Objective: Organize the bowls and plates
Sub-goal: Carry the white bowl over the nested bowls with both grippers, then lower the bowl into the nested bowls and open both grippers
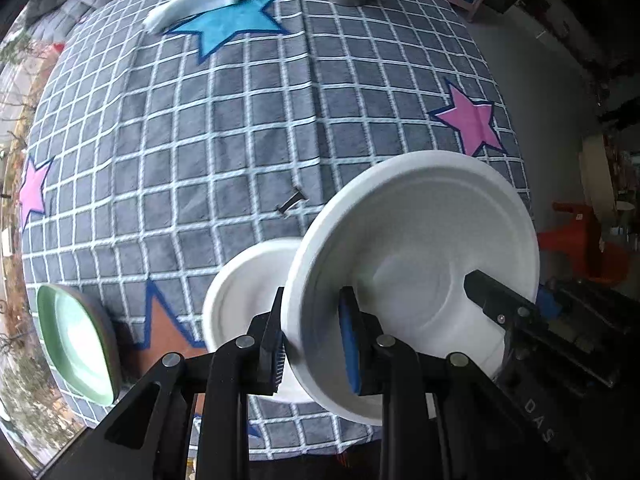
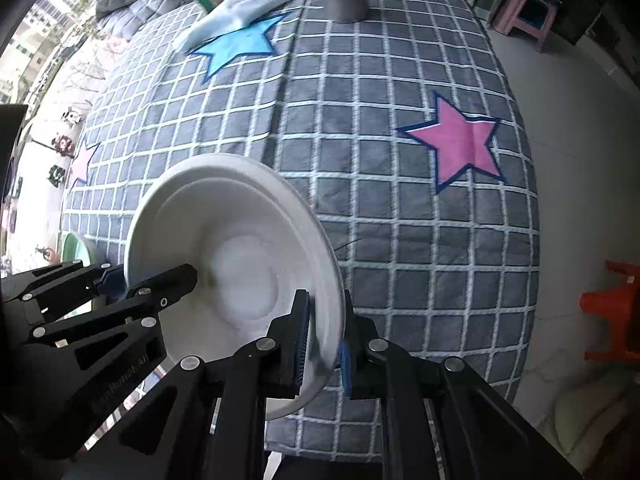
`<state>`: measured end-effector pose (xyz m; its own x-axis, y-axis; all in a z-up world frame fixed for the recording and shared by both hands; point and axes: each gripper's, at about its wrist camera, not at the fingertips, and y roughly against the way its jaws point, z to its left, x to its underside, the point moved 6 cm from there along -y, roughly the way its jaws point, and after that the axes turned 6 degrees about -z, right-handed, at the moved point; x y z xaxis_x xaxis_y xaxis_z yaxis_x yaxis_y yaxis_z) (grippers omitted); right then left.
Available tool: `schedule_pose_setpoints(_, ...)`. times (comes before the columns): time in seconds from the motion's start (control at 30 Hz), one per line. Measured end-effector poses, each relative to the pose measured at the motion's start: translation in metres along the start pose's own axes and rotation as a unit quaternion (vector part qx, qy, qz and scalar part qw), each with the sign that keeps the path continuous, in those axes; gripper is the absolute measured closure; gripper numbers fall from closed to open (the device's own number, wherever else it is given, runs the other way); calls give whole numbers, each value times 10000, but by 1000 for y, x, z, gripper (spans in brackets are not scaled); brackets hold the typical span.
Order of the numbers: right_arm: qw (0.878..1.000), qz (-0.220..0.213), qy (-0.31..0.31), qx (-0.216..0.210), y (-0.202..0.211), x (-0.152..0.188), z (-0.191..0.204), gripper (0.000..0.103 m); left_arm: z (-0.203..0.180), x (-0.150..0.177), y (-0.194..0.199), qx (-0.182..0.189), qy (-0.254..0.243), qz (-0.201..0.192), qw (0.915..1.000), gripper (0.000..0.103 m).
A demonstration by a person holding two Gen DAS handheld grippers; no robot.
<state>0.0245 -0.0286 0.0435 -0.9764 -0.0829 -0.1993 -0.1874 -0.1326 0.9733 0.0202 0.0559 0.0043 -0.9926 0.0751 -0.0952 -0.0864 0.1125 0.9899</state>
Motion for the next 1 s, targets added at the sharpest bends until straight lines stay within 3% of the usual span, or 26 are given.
schedule_pose_setpoints(0.5, 9996, 92, 270, 83, 0, 20, 51, 88, 46, 30, 18, 81, 131, 28, 9999, 77)
schedule_pose_setpoints(1.0, 9998, 169, 82, 112, -12, 33, 69, 88, 65, 45, 11, 128, 47, 174, 9998, 77)
